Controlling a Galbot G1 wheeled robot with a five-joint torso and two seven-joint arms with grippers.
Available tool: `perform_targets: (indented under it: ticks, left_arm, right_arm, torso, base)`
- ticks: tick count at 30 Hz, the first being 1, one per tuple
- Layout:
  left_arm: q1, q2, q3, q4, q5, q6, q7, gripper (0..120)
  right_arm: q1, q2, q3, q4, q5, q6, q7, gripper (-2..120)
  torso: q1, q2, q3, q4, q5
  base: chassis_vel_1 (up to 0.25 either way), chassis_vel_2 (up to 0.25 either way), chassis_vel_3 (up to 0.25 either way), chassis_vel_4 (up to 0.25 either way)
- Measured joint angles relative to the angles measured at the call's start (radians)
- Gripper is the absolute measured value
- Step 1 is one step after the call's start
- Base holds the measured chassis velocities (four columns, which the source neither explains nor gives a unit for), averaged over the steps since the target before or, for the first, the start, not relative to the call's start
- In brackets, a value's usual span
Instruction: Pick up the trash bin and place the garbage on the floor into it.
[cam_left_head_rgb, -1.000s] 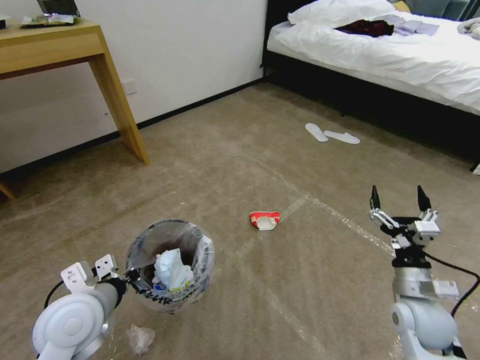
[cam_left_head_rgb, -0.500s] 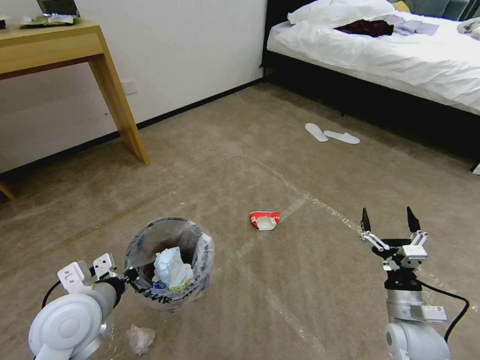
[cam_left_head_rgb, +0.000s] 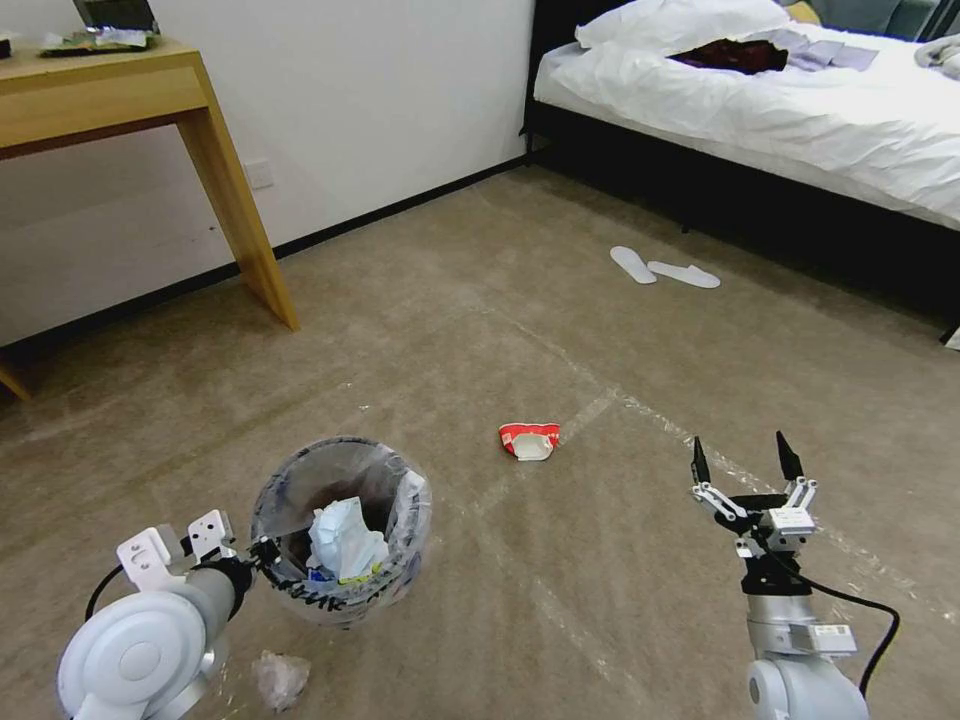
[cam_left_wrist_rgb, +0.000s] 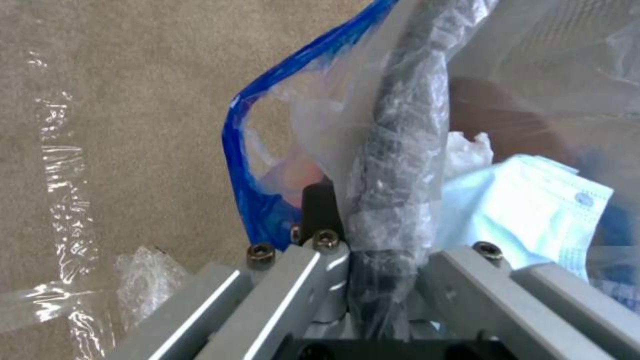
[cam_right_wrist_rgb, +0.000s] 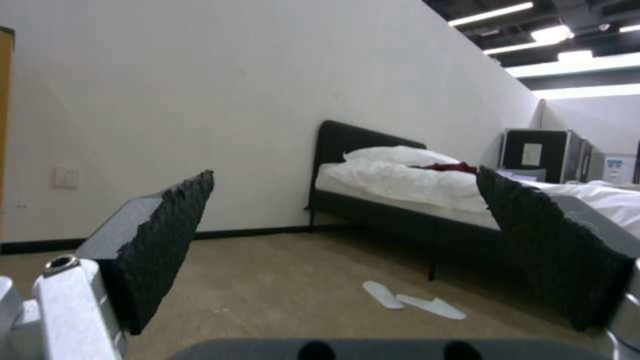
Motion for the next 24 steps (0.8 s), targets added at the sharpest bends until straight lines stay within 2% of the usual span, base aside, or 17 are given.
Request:
perform_targets:
  ticks: [8, 24]
  left_arm:
    - [-0.002, 0.000, 0.003, 0.000, 0.001, 0.000, 0.000, 0]
    - [-0.017, 0.000, 0.014, 0.010, 0.000, -0.002, 0.002, 0]
  right_arm:
    - [0.006, 0.002, -0.003, -0.012, -0.012, 0.004, 0.003, 100]
    - [0.008, 0.017, -0.002, -0.033, -0.032, 0.014, 0.004, 100]
  torso:
    - [0.000, 0.000, 0.000, 0.0000, 0.0000]
    - [0.000, 0.000, 0.000, -0.0001, 0.0000]
  base:
    - [-0.026, 0.027, 0.017, -0.030]
    - [-0.090, 0.092, 0.090, -0.091]
